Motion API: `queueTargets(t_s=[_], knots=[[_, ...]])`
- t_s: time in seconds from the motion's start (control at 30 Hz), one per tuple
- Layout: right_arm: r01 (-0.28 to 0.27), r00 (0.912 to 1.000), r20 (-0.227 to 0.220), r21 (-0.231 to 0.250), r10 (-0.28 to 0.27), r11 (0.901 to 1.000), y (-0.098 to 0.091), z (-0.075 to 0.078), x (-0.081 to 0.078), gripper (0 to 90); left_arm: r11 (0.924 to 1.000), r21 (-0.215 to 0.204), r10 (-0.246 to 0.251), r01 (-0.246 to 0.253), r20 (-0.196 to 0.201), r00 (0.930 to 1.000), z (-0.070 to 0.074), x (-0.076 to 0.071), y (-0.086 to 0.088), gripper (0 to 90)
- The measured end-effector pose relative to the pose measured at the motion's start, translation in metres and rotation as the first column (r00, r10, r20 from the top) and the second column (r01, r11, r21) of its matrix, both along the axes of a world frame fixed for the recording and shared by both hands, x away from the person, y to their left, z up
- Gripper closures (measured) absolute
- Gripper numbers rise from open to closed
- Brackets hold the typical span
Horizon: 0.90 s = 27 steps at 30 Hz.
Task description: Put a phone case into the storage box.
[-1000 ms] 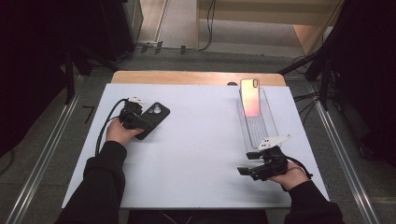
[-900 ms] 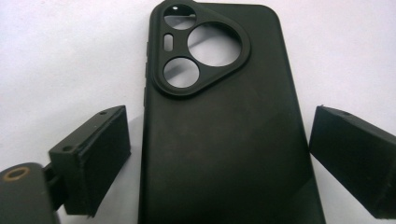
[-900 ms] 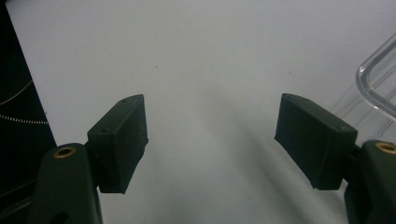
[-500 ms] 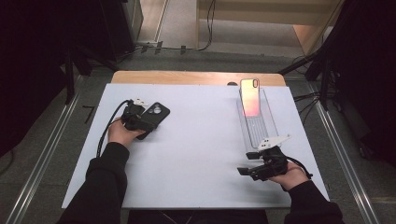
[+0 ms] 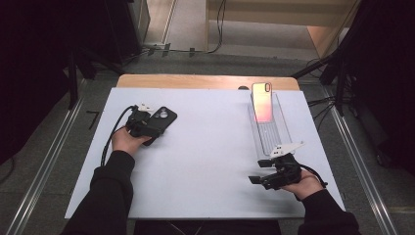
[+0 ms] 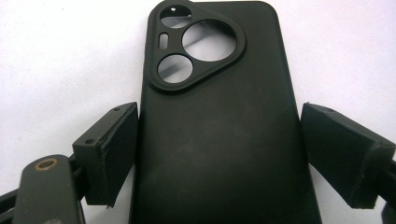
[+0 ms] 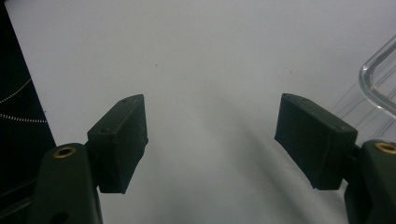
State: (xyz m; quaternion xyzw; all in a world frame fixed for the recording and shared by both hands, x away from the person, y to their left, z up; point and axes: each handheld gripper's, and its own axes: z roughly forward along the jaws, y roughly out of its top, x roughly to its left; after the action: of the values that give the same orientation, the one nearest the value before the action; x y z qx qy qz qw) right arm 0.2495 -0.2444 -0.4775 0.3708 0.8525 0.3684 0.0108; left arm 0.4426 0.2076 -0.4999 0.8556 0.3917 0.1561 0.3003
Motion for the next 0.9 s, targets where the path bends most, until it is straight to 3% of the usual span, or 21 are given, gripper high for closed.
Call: queueTargets(t_s=[0.27, 0.53, 0.9], knots=[[-0.003, 1.0, 0.001, 0.002, 0.003, 1.0, 0.0, 0.0, 0.0, 23.2, 1.0, 0.0, 0.004, -0.004, -0.01, 0.9999, 0.002, 0.001, 0.0, 15.9], [-0.003, 1.0, 0.002, 0.003, 0.003, 1.0, 0.001, 0.0, 0.0, 23.2, 0.9999, -0.016, 0.004, -0.005, -0.05, 0.9987, 0.007, 0.002, -0.002, 16.1], [-0.013, 0.9996, 0.025, 0.02, 0.013, 0.9997, 0.0, 0.001, -0.001, 23.2, 0.9982, -0.056, -0.023, 0.02, -0.051, 0.9984, 0.032, -0.005, -0.009, 16.1]])
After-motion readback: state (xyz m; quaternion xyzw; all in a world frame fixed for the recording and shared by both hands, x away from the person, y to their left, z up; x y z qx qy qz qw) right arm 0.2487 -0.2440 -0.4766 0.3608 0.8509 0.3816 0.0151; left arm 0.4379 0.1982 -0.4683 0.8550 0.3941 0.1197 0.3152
